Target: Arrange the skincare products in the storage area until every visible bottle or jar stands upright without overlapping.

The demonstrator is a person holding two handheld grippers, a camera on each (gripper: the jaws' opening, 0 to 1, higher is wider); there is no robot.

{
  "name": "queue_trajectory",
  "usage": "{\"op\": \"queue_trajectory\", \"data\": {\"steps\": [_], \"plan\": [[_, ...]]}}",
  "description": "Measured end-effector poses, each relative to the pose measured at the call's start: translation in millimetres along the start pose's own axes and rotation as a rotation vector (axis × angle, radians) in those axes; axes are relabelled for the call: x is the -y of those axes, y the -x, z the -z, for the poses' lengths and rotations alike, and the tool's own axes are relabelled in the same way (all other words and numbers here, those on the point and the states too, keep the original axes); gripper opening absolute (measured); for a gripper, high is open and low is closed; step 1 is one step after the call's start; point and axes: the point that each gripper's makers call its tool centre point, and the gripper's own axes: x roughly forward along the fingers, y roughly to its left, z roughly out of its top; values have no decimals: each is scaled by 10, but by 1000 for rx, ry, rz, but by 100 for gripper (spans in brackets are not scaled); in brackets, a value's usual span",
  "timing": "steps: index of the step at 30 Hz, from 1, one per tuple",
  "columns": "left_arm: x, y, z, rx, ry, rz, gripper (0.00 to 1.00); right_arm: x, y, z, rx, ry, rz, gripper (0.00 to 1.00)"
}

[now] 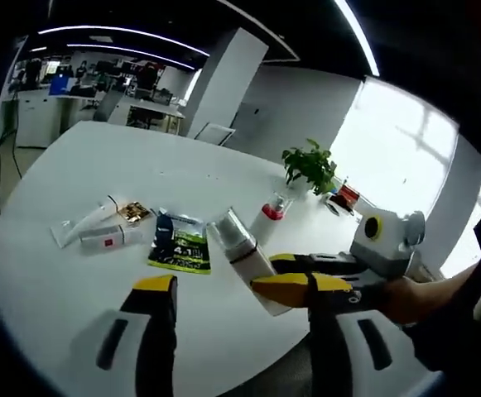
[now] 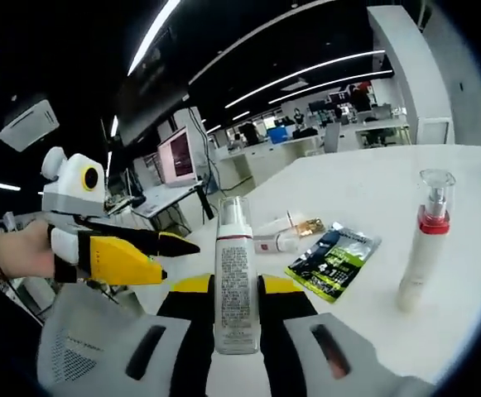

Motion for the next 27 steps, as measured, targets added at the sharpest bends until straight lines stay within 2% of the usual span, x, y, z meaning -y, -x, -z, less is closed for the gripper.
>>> {"op": "queue_trajectory", "data": {"steps": [2,5,8,13,15,16,18,20,23,27], "plan": [[39,-25,-27,7,18,10,51,-64,17,-93,25,8,-4,19],[131,-44,-124,42,13,17,48,-131,22,-144,35,33,-13,19],[193,-69,-173,52,28,39,44,-181,28,-192,49,53,-20,19],[160,-87,-246,88,78,34,40,-221,34,-246,69,60,-28,20],[146,-93,-276,97,72,27,37,-258,43,-272,72,66,-33,20],[145,-100,-298,101,41,11,35,-267,45,-282,74,68,-34,20],[121,-116,-303,96,31,1,30,-289,51,-310,83,67,-40,20],[140,-116,-326,105,51,17,23,-306,52,-341,90,71,-39,20],[174,-111,-383,132,46,21,22,-289,45,-369,101,60,-39,20],[175,-111,-394,136,53,27,21,-283,66,-381,104,63,-34,20]]}}
